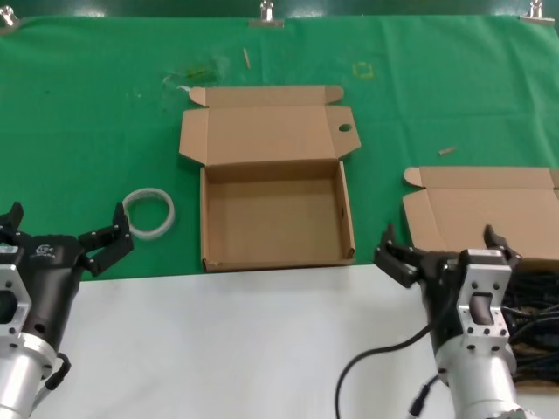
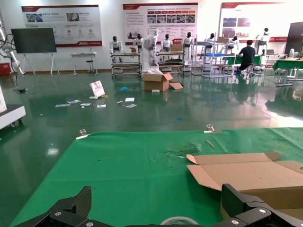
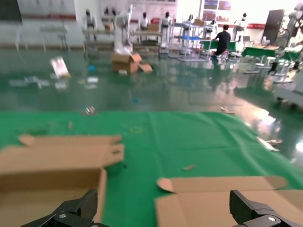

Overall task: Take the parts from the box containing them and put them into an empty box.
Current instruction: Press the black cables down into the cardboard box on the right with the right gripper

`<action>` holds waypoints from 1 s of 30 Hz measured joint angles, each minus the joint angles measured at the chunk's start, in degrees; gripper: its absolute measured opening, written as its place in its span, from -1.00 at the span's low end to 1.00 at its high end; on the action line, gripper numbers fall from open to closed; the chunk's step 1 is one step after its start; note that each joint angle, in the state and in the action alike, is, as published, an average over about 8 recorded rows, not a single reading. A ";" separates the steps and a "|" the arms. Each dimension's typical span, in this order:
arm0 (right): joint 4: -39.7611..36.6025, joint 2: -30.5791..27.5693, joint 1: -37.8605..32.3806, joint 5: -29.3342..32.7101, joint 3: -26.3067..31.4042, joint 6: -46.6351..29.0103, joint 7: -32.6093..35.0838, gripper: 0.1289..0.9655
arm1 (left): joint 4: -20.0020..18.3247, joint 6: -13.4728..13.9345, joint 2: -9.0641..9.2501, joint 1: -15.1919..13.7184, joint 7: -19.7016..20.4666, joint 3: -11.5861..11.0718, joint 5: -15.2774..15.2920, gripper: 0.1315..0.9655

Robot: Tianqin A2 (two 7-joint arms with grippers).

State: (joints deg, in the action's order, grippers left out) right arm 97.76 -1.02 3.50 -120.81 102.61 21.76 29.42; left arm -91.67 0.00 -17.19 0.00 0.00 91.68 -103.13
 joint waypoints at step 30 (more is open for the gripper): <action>12.02 0.00 2.47 -25.25 -5.73 37.15 75.51 1.00 | 0.00 0.00 0.00 0.00 0.02 0.00 0.01 1.00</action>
State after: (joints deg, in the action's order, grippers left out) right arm 109.78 -1.02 5.97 -146.06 96.88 58.90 104.93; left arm -91.67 0.00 -17.19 0.00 0.02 91.68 -103.12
